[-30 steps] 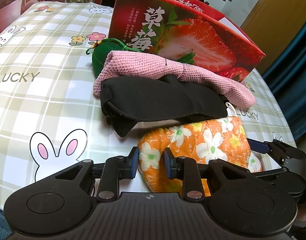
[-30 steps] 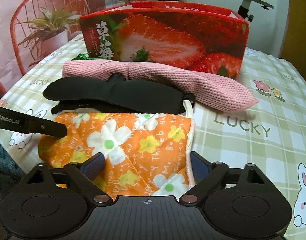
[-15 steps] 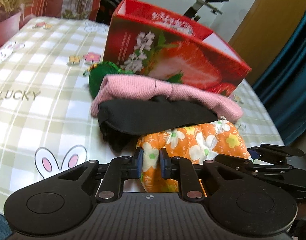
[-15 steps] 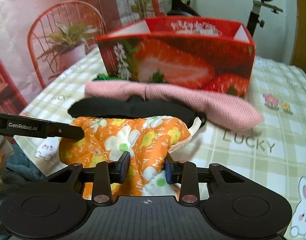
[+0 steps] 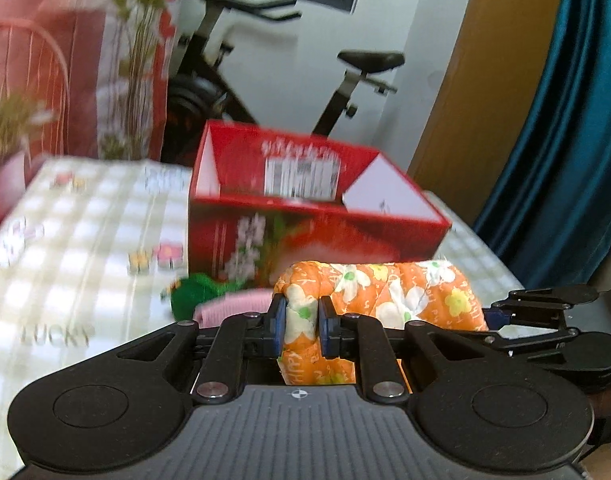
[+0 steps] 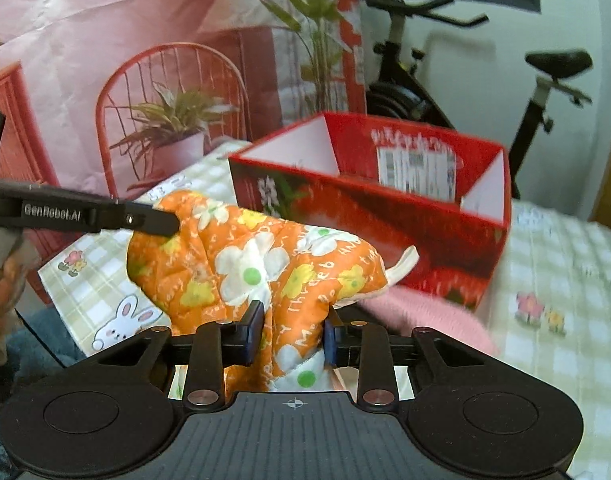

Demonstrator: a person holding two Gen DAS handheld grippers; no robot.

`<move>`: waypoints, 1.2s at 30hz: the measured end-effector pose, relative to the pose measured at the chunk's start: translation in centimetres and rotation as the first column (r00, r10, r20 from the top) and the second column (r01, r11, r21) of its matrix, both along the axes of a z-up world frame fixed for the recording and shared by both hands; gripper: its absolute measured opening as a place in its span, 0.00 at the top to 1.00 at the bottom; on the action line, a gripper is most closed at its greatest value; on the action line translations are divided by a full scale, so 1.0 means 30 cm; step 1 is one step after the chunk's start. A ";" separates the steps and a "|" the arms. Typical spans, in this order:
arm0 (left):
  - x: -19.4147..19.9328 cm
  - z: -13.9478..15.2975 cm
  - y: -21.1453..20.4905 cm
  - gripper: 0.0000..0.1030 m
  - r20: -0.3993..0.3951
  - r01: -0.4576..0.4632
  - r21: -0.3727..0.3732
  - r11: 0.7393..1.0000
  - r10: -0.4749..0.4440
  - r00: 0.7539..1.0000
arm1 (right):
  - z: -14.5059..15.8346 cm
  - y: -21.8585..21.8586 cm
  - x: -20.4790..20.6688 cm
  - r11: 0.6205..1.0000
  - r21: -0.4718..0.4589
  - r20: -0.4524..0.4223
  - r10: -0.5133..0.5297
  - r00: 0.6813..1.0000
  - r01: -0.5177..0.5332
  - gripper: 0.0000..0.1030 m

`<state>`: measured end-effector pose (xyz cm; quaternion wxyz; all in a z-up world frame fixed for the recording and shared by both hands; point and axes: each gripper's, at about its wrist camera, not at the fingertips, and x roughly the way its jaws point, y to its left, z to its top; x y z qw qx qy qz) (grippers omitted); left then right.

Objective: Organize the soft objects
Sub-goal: 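Carry the orange cloth into the red box and open both tools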

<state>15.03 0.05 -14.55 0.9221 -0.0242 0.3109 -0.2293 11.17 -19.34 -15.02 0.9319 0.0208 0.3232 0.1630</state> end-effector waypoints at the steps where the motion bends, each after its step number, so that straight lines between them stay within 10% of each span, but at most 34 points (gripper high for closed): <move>1: 0.010 0.019 -0.002 0.83 0.015 0.001 0.000 1.000 -0.001 1.000 | 0.012 0.001 0.011 1.000 -0.011 0.009 0.007 1.000 -0.007 0.73; 20: 0.396 0.234 -0.114 0.84 0.190 -0.071 -0.023 0.997 0.074 0.979 | 0.183 -0.006 0.428 0.986 -0.147 0.218 -0.042 0.975 0.075 0.77; 36: 0.729 0.035 -0.187 0.74 0.018 -0.070 0.057 0.996 0.069 0.997 | -0.031 -0.074 0.783 0.970 -0.172 0.035 -0.169 0.985 0.172 0.80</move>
